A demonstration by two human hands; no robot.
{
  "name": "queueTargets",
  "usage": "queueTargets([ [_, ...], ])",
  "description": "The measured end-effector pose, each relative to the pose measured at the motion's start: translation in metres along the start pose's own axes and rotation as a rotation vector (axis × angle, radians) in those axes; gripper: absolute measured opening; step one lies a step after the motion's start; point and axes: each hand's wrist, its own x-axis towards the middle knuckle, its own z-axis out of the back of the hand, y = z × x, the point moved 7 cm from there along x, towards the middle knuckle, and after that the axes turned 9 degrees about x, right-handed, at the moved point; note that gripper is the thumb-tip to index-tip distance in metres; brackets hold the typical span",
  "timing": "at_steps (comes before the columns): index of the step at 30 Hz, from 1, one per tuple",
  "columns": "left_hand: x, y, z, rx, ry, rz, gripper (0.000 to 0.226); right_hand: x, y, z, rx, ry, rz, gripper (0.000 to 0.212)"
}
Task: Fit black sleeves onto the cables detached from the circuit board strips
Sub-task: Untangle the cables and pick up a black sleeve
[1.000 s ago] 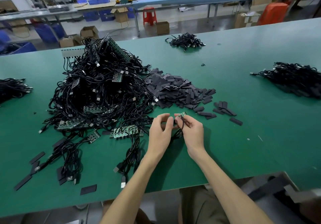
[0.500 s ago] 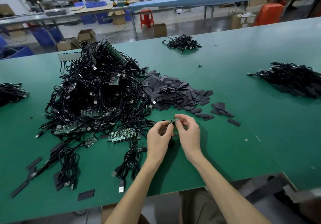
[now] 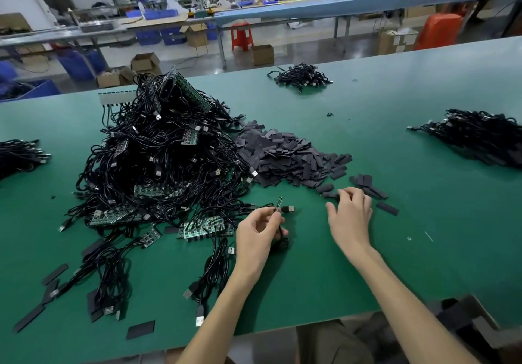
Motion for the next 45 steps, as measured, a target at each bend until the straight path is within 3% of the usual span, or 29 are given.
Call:
queueTargets([
  [6, -0.002, -0.001, 0.0, -0.035, 0.007, -0.017, 0.011, 0.003, -0.005, -0.004, 0.109, -0.073, -0.047, 0.014],
  [10, -0.003, -0.003, 0.0, -0.055, 0.014, -0.025, 0.012, 0.003, -0.008, 0.005, 0.238, -0.131, -0.097, 0.011],
  [13, -0.004, -0.004, 0.0, -0.06, 0.022, -0.031, 0.013, -0.004, -0.001, 0.016, 0.384, -0.218, -0.026, 0.006],
  [16, -0.002, -0.003, 0.0, -0.021, 0.003, -0.047, 0.013, -0.014, 0.006, 0.01, 0.593, -0.083, 0.035, 0.009],
  [20, 0.0, -0.001, -0.001, 0.188, -0.005, -0.088, 0.012, -0.018, 0.019, 0.002, 0.628, 0.116, 0.078, 0.011],
  [23, 0.006, -0.001, 0.002, 0.337, 0.06, -0.096, 0.014, -0.025, 0.016, -0.002, 0.744, 0.235, 0.013, 0.012],
  [26, 0.011, 0.0, 0.012, 0.384, 0.145, -0.101, 0.01, -0.039, 0.018, -0.007, 0.709, 0.328, 0.048, 0.014],
  [33, 0.004, -0.01, 0.005, 0.603, 0.096, -0.254, 0.011, -0.039, 0.025, -0.016, 0.536, 0.391, 0.127, 0.017],
  [39, 0.003, -0.01, 0.004, 0.617, 0.086, -0.268, 0.01, -0.035, 0.02, -0.011, 0.737, 0.372, 0.085, 0.015],
  [45, 0.002, -0.01, 0.004, 0.574, 0.11, -0.283, 0.011, -0.035, 0.018, -0.012, 0.786, 0.379, 0.07, 0.015],
])
